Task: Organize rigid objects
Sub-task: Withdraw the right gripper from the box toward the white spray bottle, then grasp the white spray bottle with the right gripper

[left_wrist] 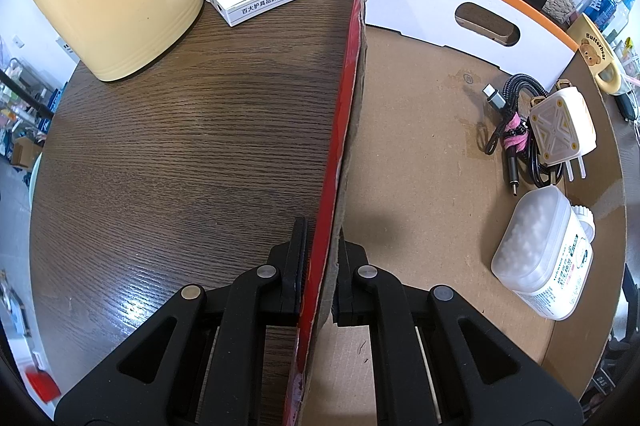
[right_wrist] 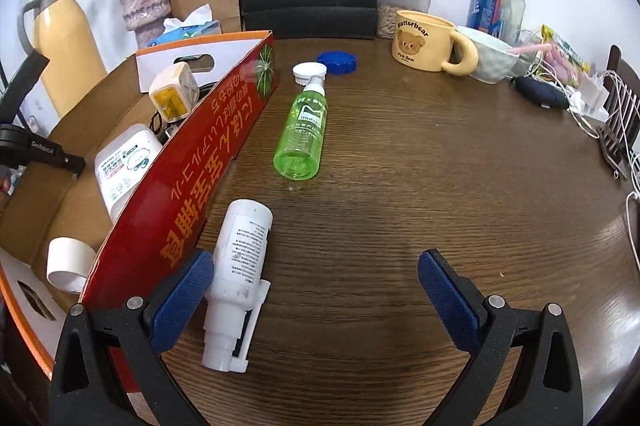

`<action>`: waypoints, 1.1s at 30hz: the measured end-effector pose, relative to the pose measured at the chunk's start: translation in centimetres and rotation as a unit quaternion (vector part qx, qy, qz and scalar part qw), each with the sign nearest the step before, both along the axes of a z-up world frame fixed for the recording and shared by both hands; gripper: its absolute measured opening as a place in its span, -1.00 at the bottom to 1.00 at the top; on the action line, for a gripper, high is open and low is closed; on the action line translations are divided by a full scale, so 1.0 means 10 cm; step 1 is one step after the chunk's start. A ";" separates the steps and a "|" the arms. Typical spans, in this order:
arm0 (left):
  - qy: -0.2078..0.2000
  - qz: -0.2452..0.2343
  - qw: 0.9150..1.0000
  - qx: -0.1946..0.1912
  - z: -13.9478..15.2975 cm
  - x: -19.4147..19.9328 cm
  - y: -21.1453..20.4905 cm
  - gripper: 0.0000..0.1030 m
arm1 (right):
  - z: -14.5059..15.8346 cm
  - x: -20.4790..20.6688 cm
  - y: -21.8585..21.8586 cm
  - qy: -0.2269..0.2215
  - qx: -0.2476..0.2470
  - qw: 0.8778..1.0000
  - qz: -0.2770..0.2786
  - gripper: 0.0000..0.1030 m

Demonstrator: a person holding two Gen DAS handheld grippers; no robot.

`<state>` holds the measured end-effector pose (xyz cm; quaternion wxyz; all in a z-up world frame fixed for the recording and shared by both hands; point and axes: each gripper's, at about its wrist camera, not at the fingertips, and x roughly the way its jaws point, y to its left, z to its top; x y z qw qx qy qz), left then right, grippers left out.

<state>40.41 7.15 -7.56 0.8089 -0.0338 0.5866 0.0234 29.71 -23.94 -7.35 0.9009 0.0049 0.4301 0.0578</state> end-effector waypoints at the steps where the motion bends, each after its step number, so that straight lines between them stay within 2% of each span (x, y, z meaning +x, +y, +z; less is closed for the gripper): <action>1: 0.000 0.000 1.000 0.000 0.00 0.00 0.00 -0.92 | 0.00 0.00 0.00 0.001 0.002 1.000 0.000 1.00; 8: 0.000 0.000 1.000 0.000 0.00 0.00 0.00 -0.92 | -0.04 -0.02 0.00 0.009 0.007 1.000 0.007 1.00; 16: 0.000 0.000 1.000 0.000 0.00 0.00 0.00 -0.92 | -0.10 0.02 0.03 0.012 -0.049 0.999 -0.008 1.00; 20: 0.000 0.000 1.000 0.000 0.00 0.00 0.00 -0.92 | -0.12 0.03 0.03 0.010 -0.057 0.998 -0.007 1.00; 21: 0.000 0.000 1.000 0.000 0.00 0.00 0.00 -0.92 | -0.11 0.03 0.04 0.008 -0.058 0.998 -0.005 0.87; 22: 0.000 0.000 1.000 0.000 0.00 0.00 0.00 -0.92 | -0.11 0.03 0.05 0.006 -0.054 0.998 0.003 0.63; 23: 0.000 0.000 1.000 0.000 0.00 0.00 0.00 -0.92 | -0.11 0.02 0.07 0.006 -0.053 0.999 0.007 0.47; 24: 0.000 0.000 1.000 0.000 0.00 0.00 0.00 -0.92 | -0.11 0.02 0.09 0.006 -0.054 0.998 0.010 0.10; 25: 0.000 0.000 1.000 0.000 0.00 0.00 0.00 -0.92 | -0.12 0.02 0.10 0.008 -0.057 0.998 0.012 -0.18; 26: 0.000 0.000 1.000 0.000 0.00 0.00 0.00 -0.92 | -0.12 0.02 0.11 0.008 -0.053 0.998 0.018 -0.25; 27: 0.000 0.000 1.000 0.000 0.00 0.00 0.00 -0.92 | -0.12 0.02 0.12 0.008 -0.052 0.998 0.021 -0.40; 33: 0.000 0.000 1.000 0.000 0.00 0.00 0.00 -0.92 | -0.07 -0.01 0.10 -0.003 -0.051 0.999 0.017 -0.40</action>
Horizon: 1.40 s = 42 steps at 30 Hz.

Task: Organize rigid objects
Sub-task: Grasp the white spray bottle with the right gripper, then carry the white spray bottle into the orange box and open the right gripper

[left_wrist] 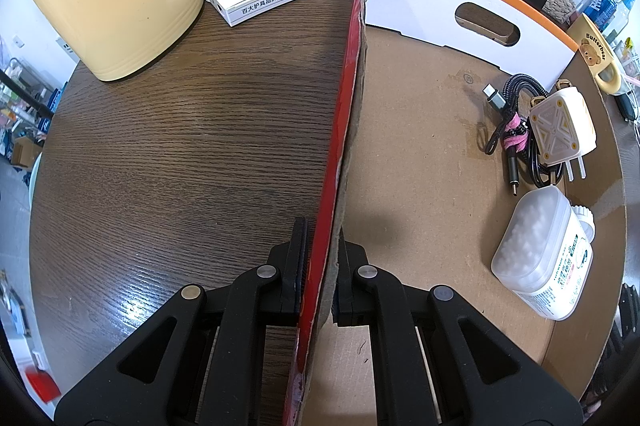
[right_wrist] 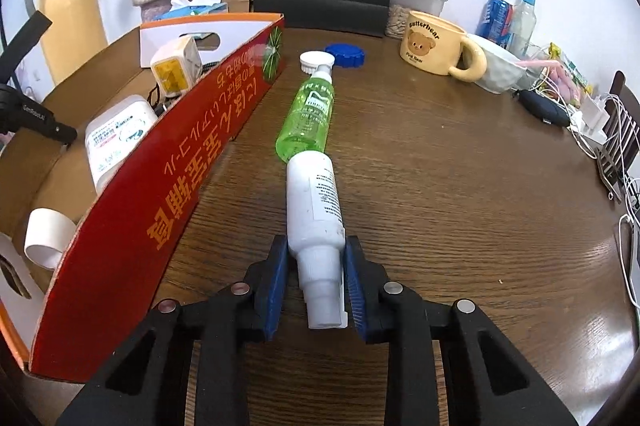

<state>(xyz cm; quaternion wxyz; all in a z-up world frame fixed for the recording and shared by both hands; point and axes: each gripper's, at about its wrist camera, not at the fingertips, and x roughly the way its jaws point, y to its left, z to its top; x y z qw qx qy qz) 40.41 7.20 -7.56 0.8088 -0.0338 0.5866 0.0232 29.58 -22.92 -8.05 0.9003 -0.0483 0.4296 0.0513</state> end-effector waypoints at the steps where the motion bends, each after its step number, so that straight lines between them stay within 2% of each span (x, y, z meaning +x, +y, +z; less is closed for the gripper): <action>1: 0.000 0.000 1.000 0.000 0.00 0.00 0.00 -0.92 | 0.02 0.00 -0.01 -0.004 0.000 1.000 -0.001 -0.40; 22: 0.000 0.000 1.000 0.000 0.00 0.00 0.00 -0.92 | 0.46 0.10 -0.03 -0.072 -0.019 0.997 -0.007 -0.40; 37: 0.000 0.000 1.000 0.000 0.00 0.00 0.00 -0.92 | 0.81 0.23 0.16 -0.127 -0.026 0.991 0.019 -0.41; 42: 0.000 0.000 1.000 0.000 0.00 0.00 0.00 -0.92 | 1.00 0.31 0.37 -0.153 -0.023 0.987 0.045 -0.41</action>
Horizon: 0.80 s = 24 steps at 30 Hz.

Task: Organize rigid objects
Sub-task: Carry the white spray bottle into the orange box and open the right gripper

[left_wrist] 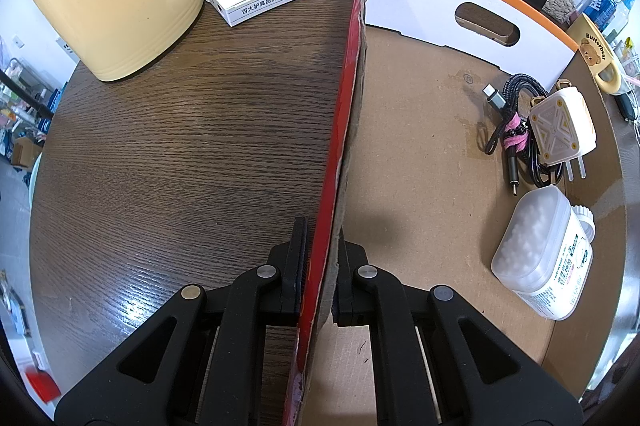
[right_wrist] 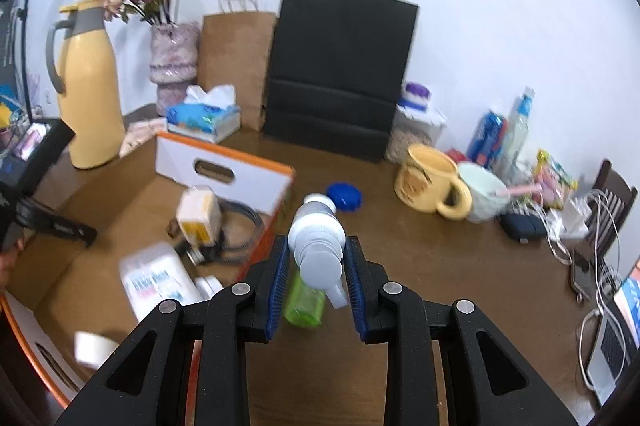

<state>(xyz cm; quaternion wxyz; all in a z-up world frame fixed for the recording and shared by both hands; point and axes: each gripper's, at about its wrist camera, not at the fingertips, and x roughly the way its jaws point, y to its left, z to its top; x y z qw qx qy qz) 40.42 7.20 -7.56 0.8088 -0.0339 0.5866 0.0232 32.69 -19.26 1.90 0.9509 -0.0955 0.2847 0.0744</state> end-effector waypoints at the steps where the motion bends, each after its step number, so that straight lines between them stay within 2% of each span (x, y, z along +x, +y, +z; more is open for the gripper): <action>1: 0.000 0.000 1.000 0.000 0.00 0.00 0.00 -0.92 | 0.03 0.02 0.05 -0.004 0.000 1.000 0.008 -0.41; 10: 0.000 0.000 1.000 0.000 0.00 0.00 0.00 -0.92 | 0.10 0.24 0.59 -0.009 -0.009 0.997 0.070 -0.41; 16: 0.000 0.000 1.000 0.000 0.00 0.00 0.00 -0.92 | -0.05 0.34 0.86 0.012 -0.018 0.995 0.102 -0.41; 24: 0.000 0.000 1.000 0.000 0.00 0.00 0.00 -0.92 | -0.24 0.46 0.98 0.043 -0.023 0.993 0.112 -0.41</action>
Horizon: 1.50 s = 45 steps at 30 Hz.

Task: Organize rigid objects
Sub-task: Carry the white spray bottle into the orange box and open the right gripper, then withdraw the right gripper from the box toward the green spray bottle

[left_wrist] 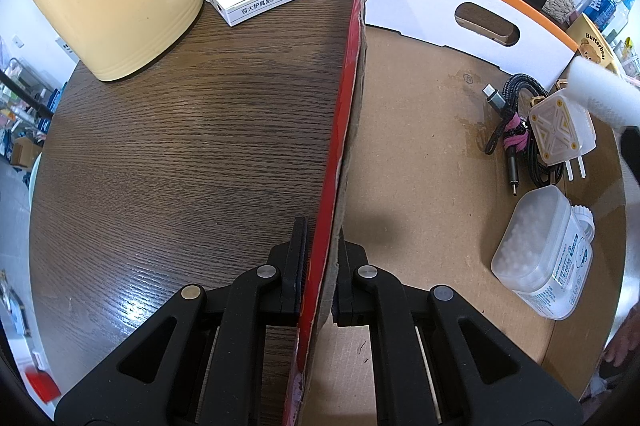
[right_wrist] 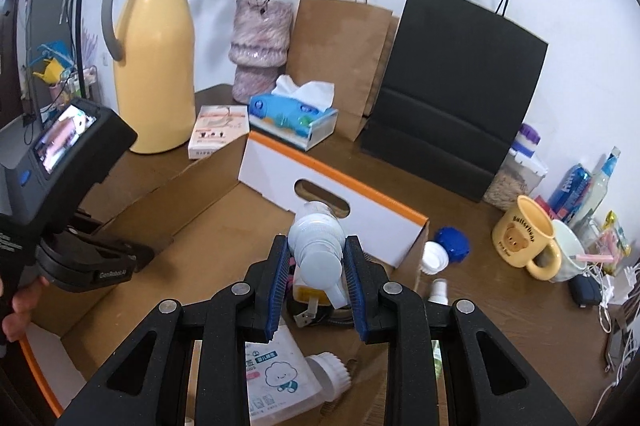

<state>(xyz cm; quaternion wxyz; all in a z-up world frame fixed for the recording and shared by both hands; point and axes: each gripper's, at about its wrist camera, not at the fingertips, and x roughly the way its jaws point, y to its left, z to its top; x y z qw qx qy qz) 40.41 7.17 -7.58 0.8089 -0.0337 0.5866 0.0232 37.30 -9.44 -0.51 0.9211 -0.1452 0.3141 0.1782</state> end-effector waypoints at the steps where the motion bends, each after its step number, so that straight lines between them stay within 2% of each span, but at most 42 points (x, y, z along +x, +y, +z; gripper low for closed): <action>1: 0.000 0.000 1.000 0.000 0.00 0.00 0.00 -0.92 | -0.02 0.02 0.00 0.004 0.000 1.000 -0.001 -0.40; 6: 0.000 0.000 1.000 0.000 0.00 0.00 0.00 -0.92 | -0.09 0.11 -0.03 0.024 0.000 1.000 -0.011 -0.35; 8: 0.000 0.000 1.000 -0.001 0.00 0.00 0.00 -0.92 | -0.11 0.13 -0.05 0.025 -0.008 0.999 -0.024 0.18; 9: 0.000 0.000 1.000 0.000 0.00 0.00 -0.01 -0.92 | -0.11 0.13 -0.06 0.025 -0.008 0.999 -0.027 0.75; 10: 0.000 0.000 1.000 0.000 0.00 0.00 -0.01 -0.92 | -0.10 0.13 -0.08 0.023 -0.004 0.999 -0.029 0.86; 31: 0.000 0.000 1.000 -0.001 0.00 0.00 -0.02 -0.92 | -0.03 0.08 -0.12 0.010 -0.003 0.999 -0.037 0.86; 45: 0.000 0.000 1.000 -0.001 -0.01 0.00 -0.03 -0.92 | 0.09 0.06 -0.48 -0.006 0.013 0.997 -0.078 0.86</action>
